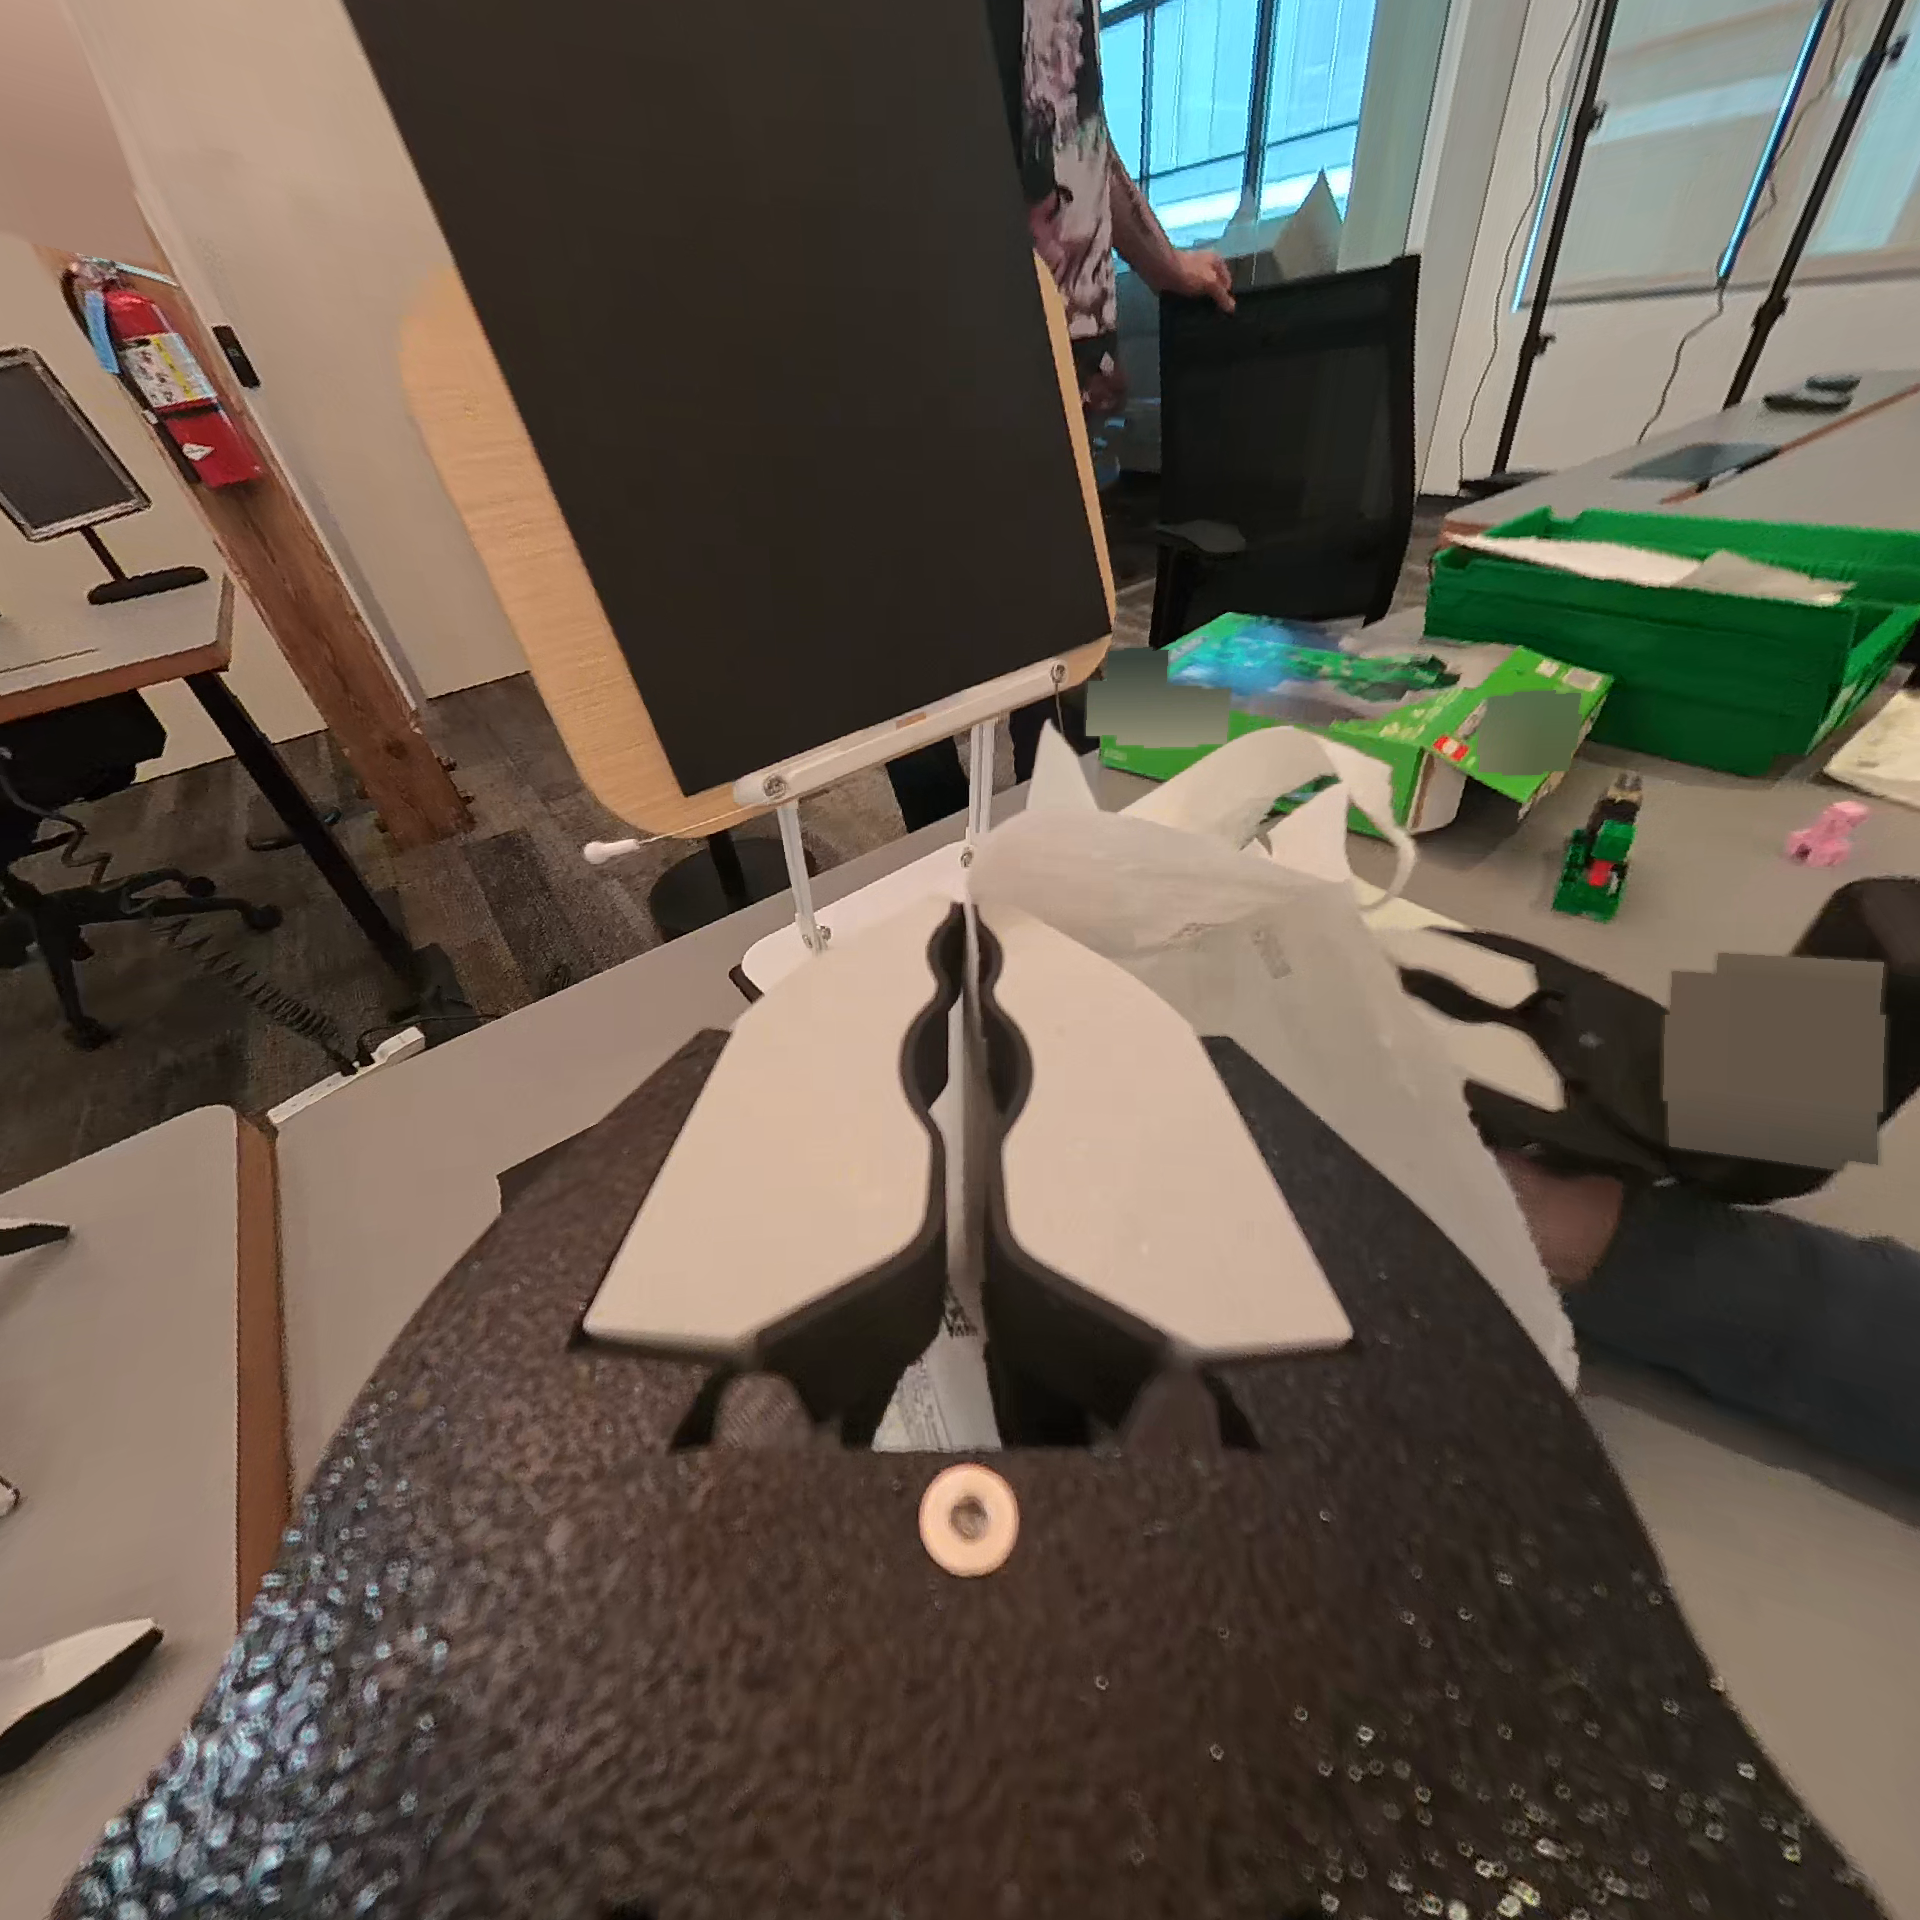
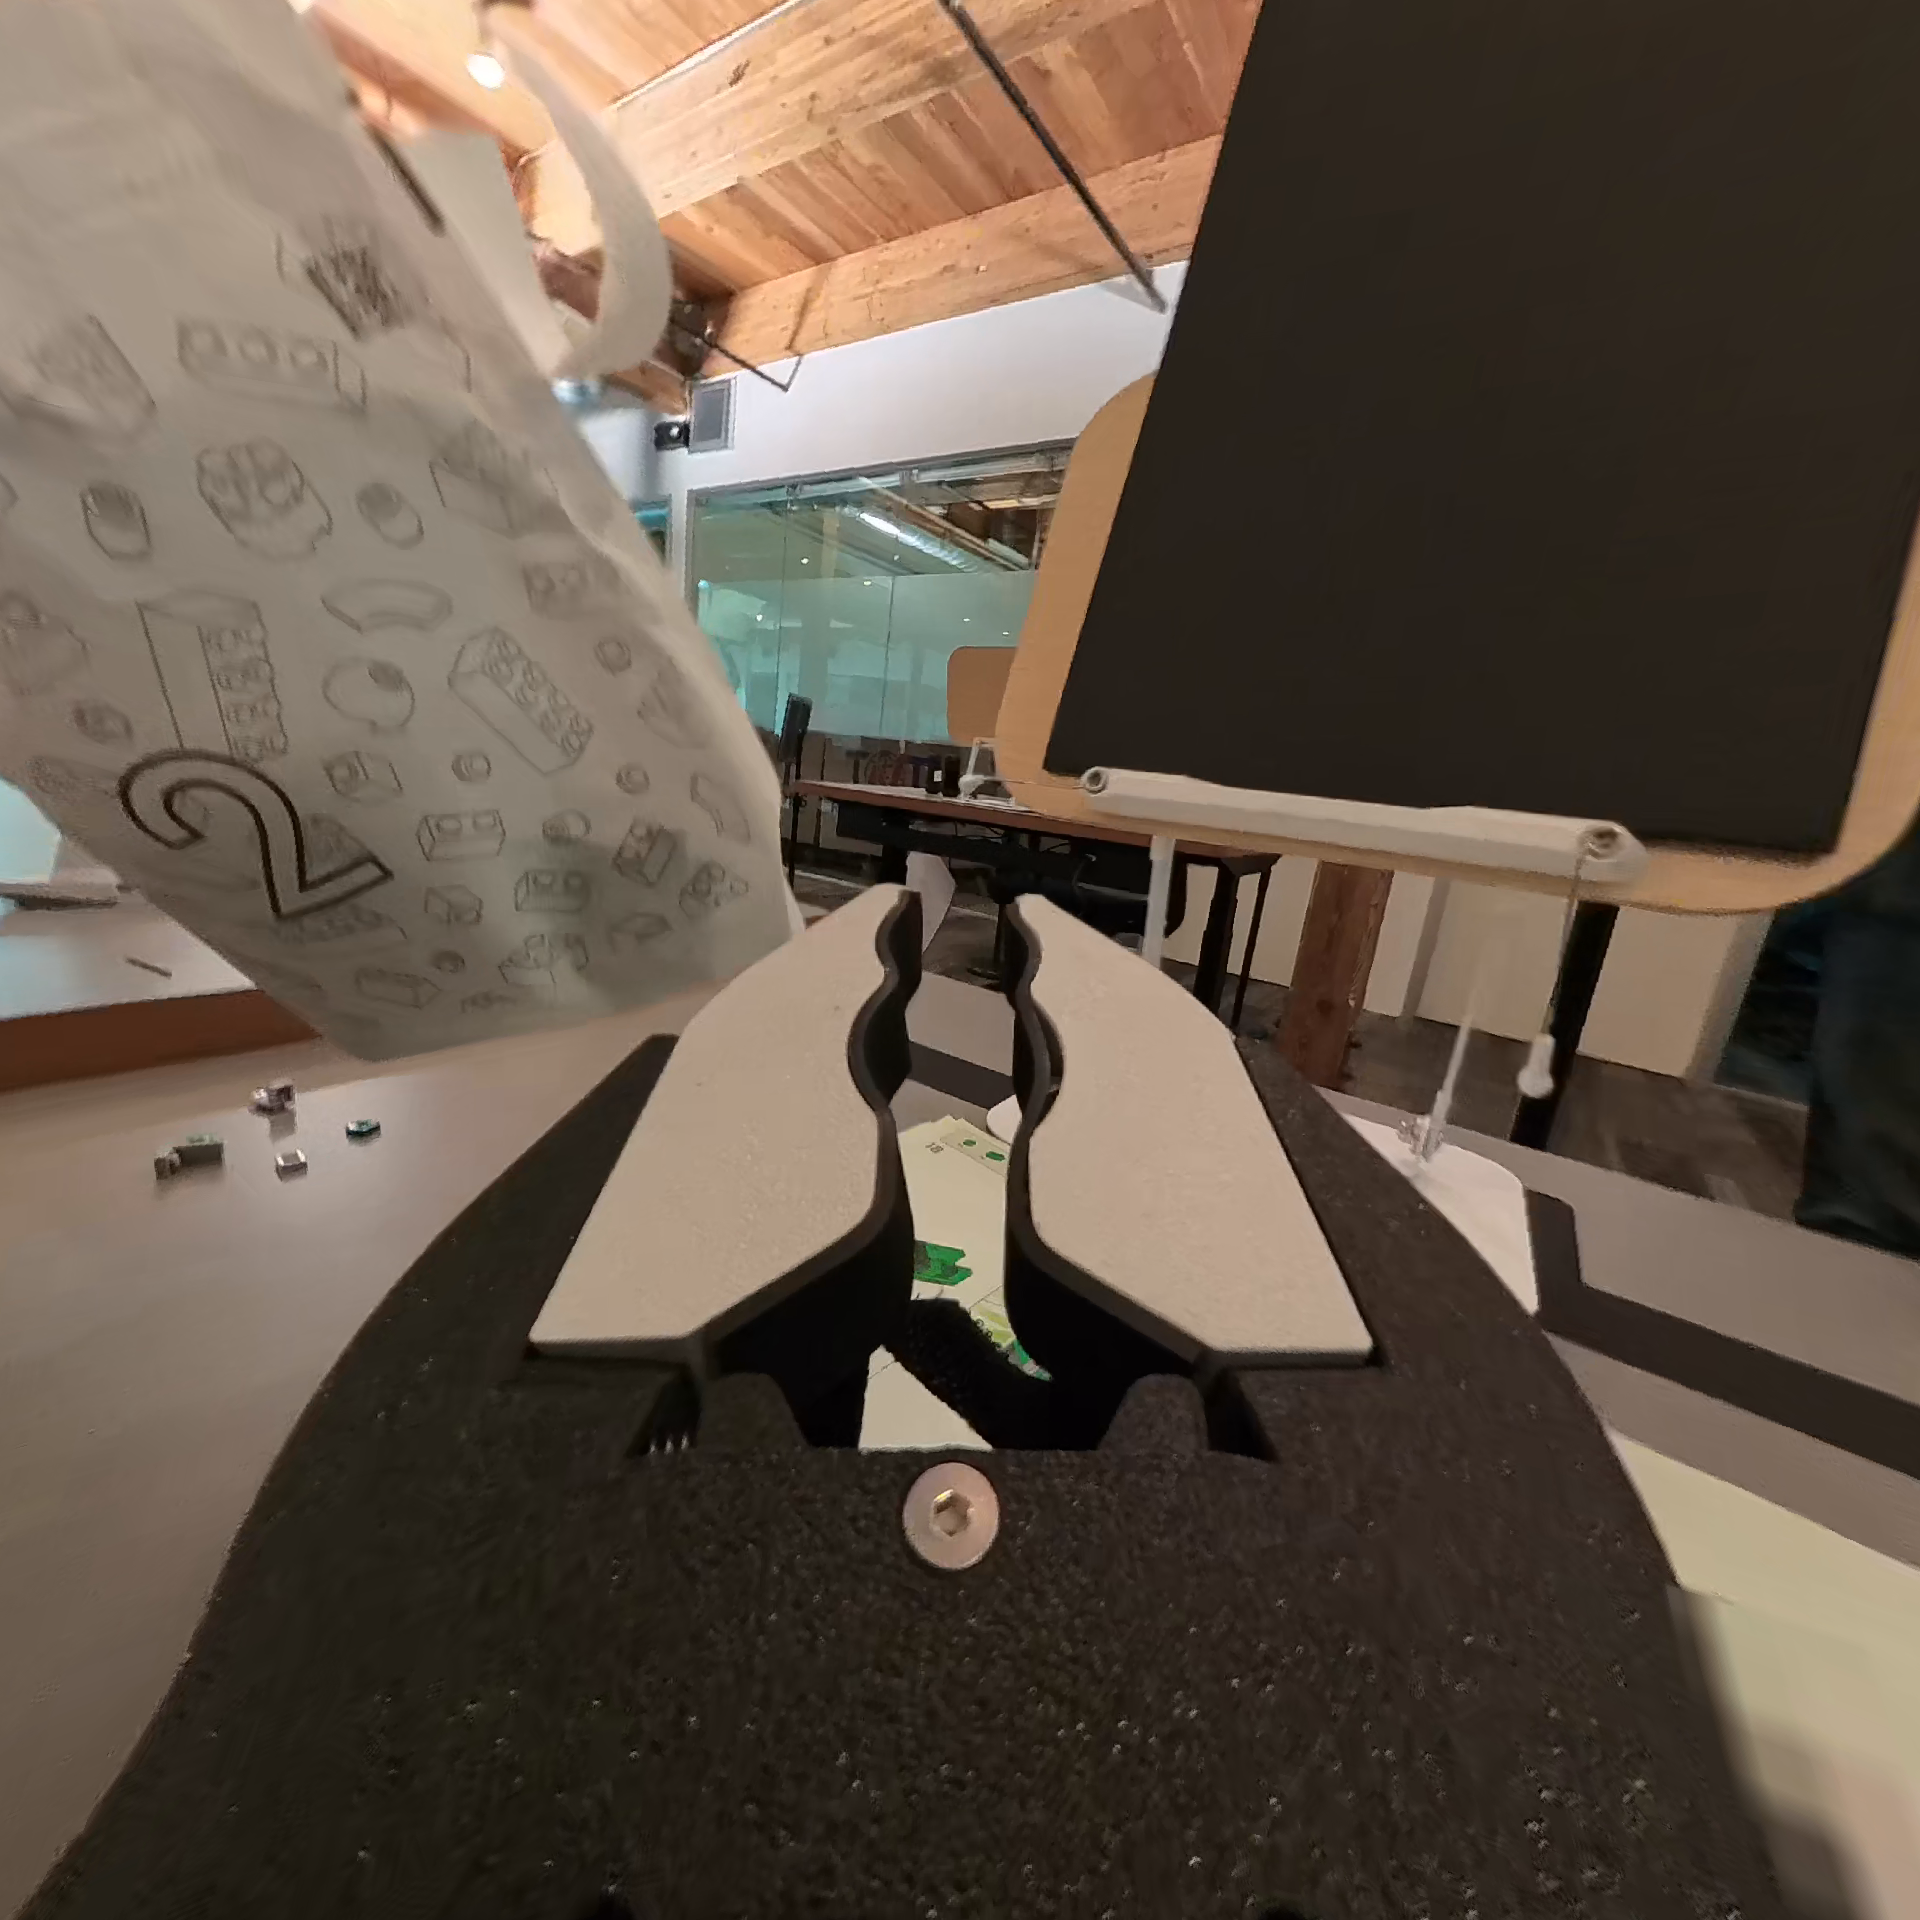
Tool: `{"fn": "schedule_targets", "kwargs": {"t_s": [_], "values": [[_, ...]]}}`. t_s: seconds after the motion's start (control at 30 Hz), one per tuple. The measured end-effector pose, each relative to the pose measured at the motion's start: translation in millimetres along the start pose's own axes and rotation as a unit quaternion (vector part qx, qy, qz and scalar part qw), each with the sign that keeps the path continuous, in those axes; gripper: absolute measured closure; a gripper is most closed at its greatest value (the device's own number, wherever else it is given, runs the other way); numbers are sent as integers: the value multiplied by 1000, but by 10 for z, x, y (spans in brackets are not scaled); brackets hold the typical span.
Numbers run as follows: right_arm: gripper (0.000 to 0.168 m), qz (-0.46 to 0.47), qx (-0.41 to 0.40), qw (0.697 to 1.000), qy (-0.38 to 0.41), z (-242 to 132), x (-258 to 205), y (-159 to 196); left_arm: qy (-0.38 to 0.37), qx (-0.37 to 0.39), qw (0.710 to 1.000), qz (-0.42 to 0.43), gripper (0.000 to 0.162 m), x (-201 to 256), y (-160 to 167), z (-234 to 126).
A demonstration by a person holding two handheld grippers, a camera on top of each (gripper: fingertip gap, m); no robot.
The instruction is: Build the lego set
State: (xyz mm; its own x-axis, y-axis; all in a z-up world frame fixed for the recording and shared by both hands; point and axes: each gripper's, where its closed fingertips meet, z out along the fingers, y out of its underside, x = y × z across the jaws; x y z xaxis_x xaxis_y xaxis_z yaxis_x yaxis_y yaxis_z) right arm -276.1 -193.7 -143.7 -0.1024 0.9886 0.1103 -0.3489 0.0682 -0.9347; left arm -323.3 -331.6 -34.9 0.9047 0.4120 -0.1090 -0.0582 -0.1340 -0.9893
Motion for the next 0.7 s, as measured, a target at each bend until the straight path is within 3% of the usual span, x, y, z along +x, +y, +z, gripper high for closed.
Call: {"fn": "schedule_targets", "kwargs": {"t_s": [0.13, 0.33, 0.5, 0.7], "values": [[153, 35, 0, 999, 12, -221, 60, -181, -4, -10, 1000, 13, 162, 29, 25, 56], [153, -29, -9, 999, 18, -831, 287, -432, -8, -10, 1000, 18, 162, 6, 24, 60], [153, -113, -25, 984, 135, -1474, 1251, -590, -17, -13, 1000, 14, 162, -50, 47, 30], [150, -188, -104, 945, 247, -2183, 2411, -429, -29, -21, 999, 21, 162, -82, 80, 46]]}}
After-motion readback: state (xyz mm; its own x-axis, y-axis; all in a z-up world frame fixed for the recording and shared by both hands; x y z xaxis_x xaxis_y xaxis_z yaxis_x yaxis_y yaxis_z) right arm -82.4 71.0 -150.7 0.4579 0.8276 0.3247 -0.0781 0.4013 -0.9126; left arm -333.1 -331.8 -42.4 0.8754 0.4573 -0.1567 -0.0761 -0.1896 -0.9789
